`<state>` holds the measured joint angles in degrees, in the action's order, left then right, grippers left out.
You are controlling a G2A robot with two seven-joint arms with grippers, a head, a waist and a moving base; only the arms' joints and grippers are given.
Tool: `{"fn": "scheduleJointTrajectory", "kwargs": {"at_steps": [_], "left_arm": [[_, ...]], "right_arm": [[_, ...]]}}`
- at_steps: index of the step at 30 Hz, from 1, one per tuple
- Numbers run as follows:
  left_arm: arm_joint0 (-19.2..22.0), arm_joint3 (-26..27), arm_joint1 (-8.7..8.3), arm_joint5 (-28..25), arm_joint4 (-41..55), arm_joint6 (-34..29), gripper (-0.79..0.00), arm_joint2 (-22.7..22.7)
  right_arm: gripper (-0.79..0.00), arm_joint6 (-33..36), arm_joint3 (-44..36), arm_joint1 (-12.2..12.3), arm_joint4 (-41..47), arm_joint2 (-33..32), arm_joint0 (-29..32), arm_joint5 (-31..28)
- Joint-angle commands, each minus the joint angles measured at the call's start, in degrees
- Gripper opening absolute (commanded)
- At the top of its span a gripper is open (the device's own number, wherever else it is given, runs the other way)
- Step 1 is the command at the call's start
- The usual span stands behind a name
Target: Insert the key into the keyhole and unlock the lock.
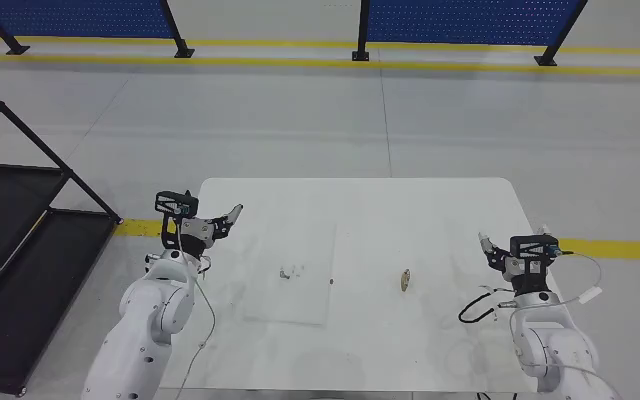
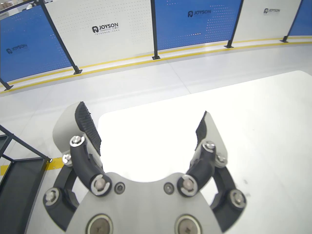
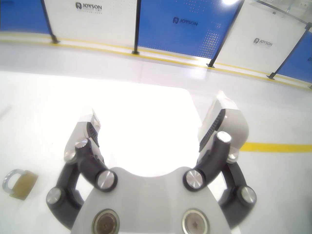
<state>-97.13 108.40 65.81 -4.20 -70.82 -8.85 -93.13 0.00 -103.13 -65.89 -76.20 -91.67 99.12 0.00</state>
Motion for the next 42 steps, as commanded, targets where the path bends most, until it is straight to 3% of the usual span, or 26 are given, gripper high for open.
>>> {"fn": "scheduleJointTrajectory", "kwargs": {"at_steps": [1, 12, 19, 22, 30, 42], "left_arm": [[0.53, 1.91, -0.09, -1.10, -0.33, -3.30, 0.000, 0.05], [3.95, 12.30, -0.19, -3.47, 7.43, -24.58, 0.000, 1.70], [6.94, 15.07, -0.46, -3.40, 12.42, -42.26, 0.000, 4.28], [8.78, 15.48, -0.49, -0.57, 14.56, -49.84, 0.000, 5.38], [14.60, 11.71, -0.43, 9.31, 20.19, -66.69, 0.000, 8.57], [17.58, 2.34, -0.25, 15.14, 26.86, -72.92, 0.000, 13.23]], "right_arm": [[0.000, 0.00, 0.00, 0.00, 0.00, 0.00, 0.00, 0.00], [0.000, 0.00, 0.00, 0.00, 0.00, 0.00, 0.00, 0.00], [0.000, 0.00, 0.00, 0.00, 0.00, 0.00, 0.00, 0.00], [0.000, 0.00, 0.00, 0.00, 0.00, 0.00, 0.00, 0.00], [0.000, 0.00, 0.00, 0.00, 0.00, 0.00, 0.00, 0.00], [0.000, 0.00, 0.00, 0.00, 0.00, 0.00, 0.00, 0.00]]}}
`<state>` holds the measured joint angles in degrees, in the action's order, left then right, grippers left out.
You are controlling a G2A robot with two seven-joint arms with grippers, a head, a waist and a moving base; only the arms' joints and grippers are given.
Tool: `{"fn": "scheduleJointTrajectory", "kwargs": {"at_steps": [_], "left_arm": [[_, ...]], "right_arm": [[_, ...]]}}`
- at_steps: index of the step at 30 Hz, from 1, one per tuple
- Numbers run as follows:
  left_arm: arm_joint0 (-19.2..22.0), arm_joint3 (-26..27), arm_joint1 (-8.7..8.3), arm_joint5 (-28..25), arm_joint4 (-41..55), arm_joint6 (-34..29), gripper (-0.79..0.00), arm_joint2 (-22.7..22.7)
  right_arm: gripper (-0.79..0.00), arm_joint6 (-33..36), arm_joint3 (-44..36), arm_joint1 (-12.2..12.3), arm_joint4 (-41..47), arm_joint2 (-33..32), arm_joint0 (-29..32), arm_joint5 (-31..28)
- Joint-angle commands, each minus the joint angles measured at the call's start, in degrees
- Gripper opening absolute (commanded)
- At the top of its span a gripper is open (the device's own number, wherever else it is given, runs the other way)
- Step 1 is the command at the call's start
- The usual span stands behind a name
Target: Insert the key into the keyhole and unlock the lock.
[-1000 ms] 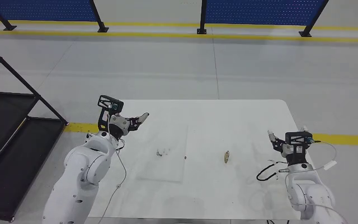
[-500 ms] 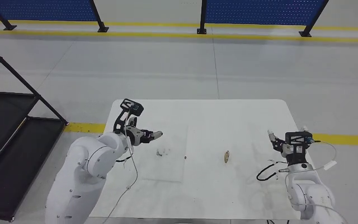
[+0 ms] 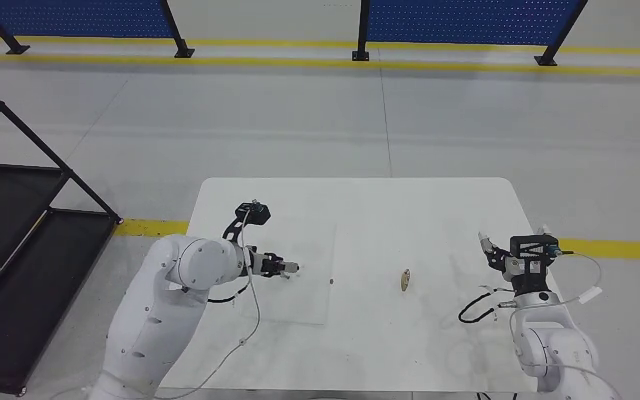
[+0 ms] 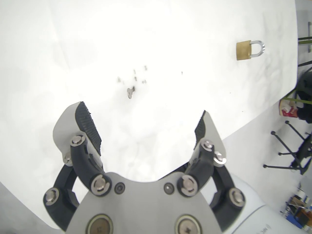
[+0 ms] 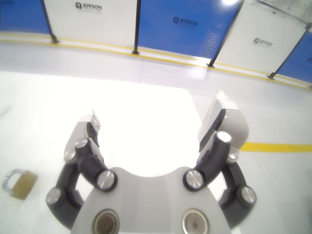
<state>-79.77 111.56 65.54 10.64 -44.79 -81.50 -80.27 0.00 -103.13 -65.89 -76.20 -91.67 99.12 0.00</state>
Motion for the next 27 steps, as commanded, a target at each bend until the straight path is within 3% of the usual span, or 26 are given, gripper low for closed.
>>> {"fn": "scheduleJointTrajectory", "kwargs": {"at_steps": [1, 13, 16, 18, 20, 21, 23, 27], "left_arm": [[0.44, -1.44, 0.00, 0.33, 1.00, -0.28, 0.000, 0.59], [0.73, -8.66, -0.24, 0.04, 5.13, 3.24, -0.012, 1.41], [0.29, -8.86, -0.42, 0.21, 3.76, 4.47, -0.163, 1.67], [-0.06, -8.80, -0.51, 0.32, 3.43, 5.10, -0.317, 1.74], [-0.25, -8.61, -0.61, 0.45, 2.70, 5.75, -0.329, 1.74], [-0.47, -8.39, -0.67, 0.47, 2.32, 6.05, -0.394, 1.91], [-0.61, -8.16, -0.75, 0.38, 2.22, 6.16, -0.425, 2.13], [-0.65, -8.29, -0.87, 0.42, 1.86, 6.67, -0.443, 2.71]], "right_arm": [[0.000, 0.00, 0.00, 0.00, 0.00, 0.00, 0.00, 0.00], [0.000, 0.00, 0.00, 0.00, 0.00, 0.00, 0.00, 0.00], [0.000, 0.00, 0.00, 0.00, 0.00, 0.00, 0.00, 0.00], [0.000, 0.00, 0.00, 0.00, 0.00, 0.00, 0.00, 0.00], [0.000, 0.00, 0.00, 0.00, 0.00, 0.00, 0.00, 0.00], [0.000, 0.00, 0.00, 0.00, 0.00, 0.00, 0.00, 0.00], [0.000, 0.00, 0.00, 0.00, 0.00, 0.00, 0.00, 0.00], [0.000, 0.00, 0.00, 0.00, 0.00, 0.00, 0.00, 0.00]]}}
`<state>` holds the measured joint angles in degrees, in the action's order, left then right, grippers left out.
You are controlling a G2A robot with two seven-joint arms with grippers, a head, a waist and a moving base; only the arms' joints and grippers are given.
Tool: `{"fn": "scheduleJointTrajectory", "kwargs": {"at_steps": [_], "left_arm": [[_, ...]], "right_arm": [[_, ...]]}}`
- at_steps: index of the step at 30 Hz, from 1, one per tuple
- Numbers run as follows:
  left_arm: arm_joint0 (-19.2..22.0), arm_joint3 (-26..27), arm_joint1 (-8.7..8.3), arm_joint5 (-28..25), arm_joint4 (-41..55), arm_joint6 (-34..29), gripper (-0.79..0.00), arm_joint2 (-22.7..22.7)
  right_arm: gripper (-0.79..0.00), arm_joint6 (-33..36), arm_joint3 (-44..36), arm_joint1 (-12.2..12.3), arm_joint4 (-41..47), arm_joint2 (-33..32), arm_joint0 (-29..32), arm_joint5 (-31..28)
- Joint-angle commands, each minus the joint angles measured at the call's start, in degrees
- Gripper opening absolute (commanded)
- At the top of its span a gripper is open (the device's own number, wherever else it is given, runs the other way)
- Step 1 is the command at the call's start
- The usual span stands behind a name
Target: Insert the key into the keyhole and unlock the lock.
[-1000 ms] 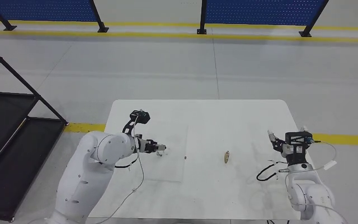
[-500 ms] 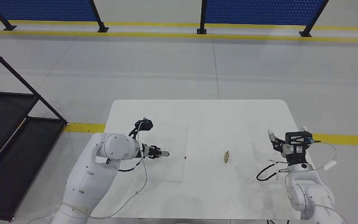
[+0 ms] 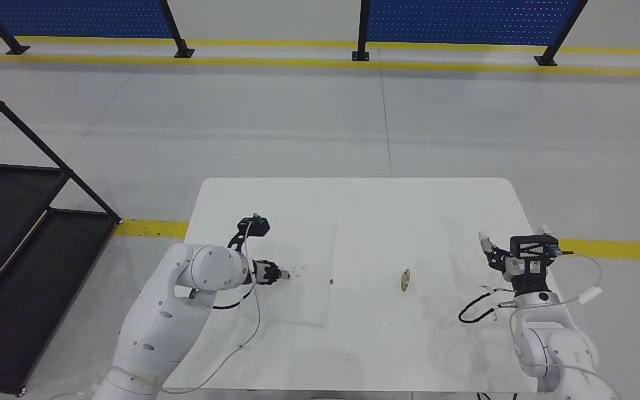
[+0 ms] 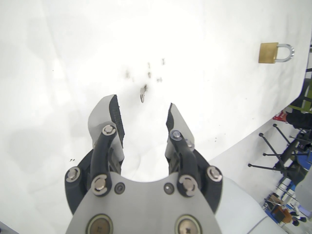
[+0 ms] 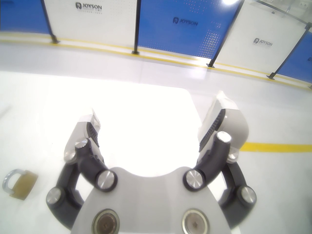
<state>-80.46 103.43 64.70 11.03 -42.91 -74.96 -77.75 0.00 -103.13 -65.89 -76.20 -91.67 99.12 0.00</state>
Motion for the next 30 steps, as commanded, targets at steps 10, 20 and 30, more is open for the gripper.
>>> {"fn": "scheduleJointTrajectory", "kwargs": {"at_steps": [10, 20, 30], "left_arm": [[1.75, -3.29, -0.10, -0.39, 0.23, 1.31, -0.508, 2.13], [2.71, -4.86, -0.19, -0.26, 0.96, 1.80, -0.557, 3.69], [4.05, -6.61, -0.31, 0.06, 1.49, 2.39, -0.603, 4.61]], "right_arm": [[0.000, 0.00, 0.00, 0.00, 0.00, 0.00, 0.00, 0.00], [0.000, 0.00, 0.00, 0.00, 0.00, 0.00, 0.00, 0.00], [0.000, 0.00, 0.00, 0.00, 0.00, 0.00, 0.00, 0.00]]}}
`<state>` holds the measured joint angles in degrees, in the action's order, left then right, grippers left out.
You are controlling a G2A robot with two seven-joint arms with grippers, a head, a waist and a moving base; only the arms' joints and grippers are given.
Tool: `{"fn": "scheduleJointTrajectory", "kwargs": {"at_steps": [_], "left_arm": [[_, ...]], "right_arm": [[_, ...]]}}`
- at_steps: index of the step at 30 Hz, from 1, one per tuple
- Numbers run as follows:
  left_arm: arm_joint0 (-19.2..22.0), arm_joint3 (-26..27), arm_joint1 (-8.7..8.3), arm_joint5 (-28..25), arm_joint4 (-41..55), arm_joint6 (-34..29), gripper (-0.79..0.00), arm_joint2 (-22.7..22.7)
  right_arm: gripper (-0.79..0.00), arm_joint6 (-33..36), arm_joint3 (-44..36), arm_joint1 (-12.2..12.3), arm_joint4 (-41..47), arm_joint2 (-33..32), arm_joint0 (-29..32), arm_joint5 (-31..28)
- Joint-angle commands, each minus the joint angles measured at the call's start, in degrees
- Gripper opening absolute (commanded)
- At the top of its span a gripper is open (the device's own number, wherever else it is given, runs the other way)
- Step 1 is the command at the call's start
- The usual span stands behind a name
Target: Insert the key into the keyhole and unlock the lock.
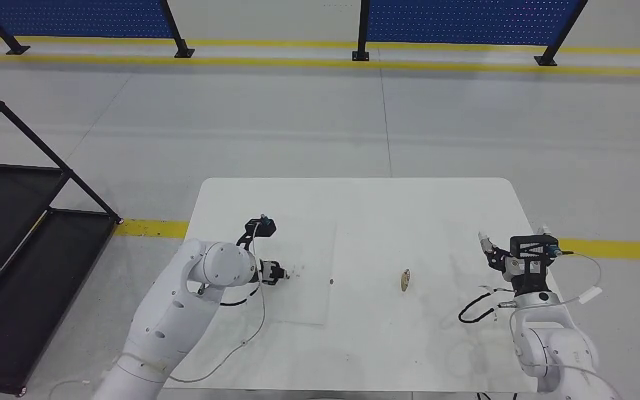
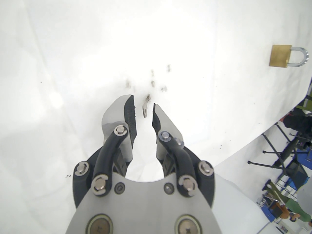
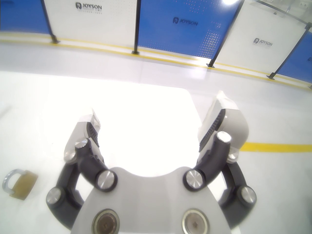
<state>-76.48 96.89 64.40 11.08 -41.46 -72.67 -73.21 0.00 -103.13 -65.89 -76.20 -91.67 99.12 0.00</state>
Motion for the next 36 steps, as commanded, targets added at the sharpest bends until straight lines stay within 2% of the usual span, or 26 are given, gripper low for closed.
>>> {"fn": "scheduleJointTrajectory", "kwargs": {"at_steps": [1, 12, 14, 21, 30, 36], "left_arm": [[0.08, -0.14, -0.03, 0.03, 0.19, 0.23, -0.613, 0.12], [0.36, -0.64, -0.27, -0.07, 1.41, 0.45, -0.696, 0.72], [0.46, -0.76, -0.30, -0.06, 1.53, 0.52, -0.782, 0.80], [0.63, 0.53, -0.55, -0.16, 1.24, 0.76, -0.785, 0.90], [-2.95, 8.16, -1.31, -1.43, 0.64, 1.61, -0.785, -0.89], [-6.60, 11.74, -1.89, -6.43, 4.53, 4.96, -0.785, -4.23]], "right_arm": [[0.000, 0.00, 0.00, 0.00, 0.00, 0.00, 0.00, 0.00], [0.000, 0.00, 0.00, 0.00, 0.00, 0.00, 0.00, 0.00], [0.000, 0.00, 0.00, 0.00, 0.00, 0.00, 0.00, 0.00], [0.000, 0.00, 0.00, 0.00, 0.00, 0.00, 0.00, 0.00], [0.000, 0.00, 0.00, 0.00, 0.00, 0.00, 0.00, 0.00], [0.000, 0.00, 0.00, 0.00, 0.00, 0.00, 0.00, 0.00]]}}
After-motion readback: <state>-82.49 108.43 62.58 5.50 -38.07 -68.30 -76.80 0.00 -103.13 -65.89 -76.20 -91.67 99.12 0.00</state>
